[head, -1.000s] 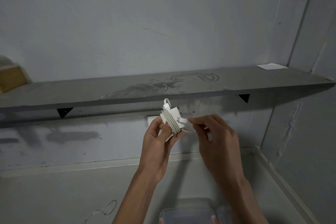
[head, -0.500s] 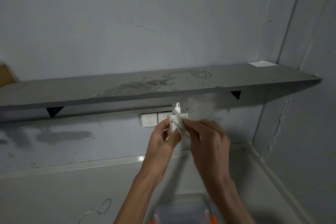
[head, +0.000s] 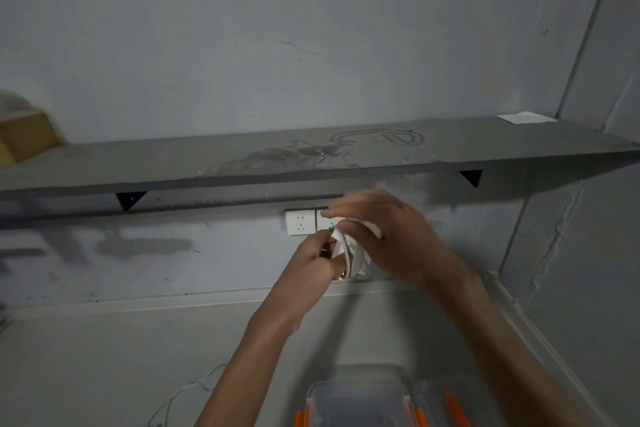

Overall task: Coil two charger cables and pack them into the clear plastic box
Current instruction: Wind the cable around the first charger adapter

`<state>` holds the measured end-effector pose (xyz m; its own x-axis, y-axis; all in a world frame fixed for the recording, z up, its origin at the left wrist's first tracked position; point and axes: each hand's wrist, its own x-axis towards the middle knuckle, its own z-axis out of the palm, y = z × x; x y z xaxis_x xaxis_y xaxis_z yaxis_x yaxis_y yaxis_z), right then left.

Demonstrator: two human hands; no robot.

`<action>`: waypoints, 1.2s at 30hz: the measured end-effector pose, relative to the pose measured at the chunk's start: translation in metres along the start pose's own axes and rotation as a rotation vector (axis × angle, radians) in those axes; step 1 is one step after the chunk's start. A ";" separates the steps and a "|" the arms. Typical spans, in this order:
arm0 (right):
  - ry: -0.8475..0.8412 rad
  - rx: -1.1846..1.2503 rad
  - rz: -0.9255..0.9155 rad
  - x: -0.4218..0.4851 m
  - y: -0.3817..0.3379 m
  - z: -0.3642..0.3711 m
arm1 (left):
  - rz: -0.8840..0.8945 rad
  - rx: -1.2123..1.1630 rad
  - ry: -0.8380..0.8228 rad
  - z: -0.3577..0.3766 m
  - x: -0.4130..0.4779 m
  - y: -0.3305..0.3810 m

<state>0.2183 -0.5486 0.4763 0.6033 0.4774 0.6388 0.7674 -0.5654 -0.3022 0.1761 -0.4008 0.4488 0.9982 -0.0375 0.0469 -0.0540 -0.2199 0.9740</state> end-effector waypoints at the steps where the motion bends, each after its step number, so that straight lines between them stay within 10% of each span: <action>1: -0.132 -0.082 0.020 0.009 -0.002 -0.005 | 0.014 0.032 -0.004 -0.001 -0.001 0.000; 9: -0.438 0.149 0.113 0.040 0.018 -0.027 | 0.049 -0.014 0.086 -0.010 -0.002 -0.001; 22: -0.298 -0.065 -0.095 0.048 0.014 -0.024 | 0.178 0.006 0.196 -0.003 0.012 -0.002; 36: -0.004 0.910 0.265 0.022 0.032 0.007 | 0.211 0.095 -0.051 -0.016 0.005 0.008</action>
<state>0.2572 -0.5514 0.4754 0.7818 0.4117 0.4682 0.4788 0.0846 -0.8738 0.1811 -0.3873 0.4604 0.9619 -0.1412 0.2340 -0.2663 -0.2924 0.9185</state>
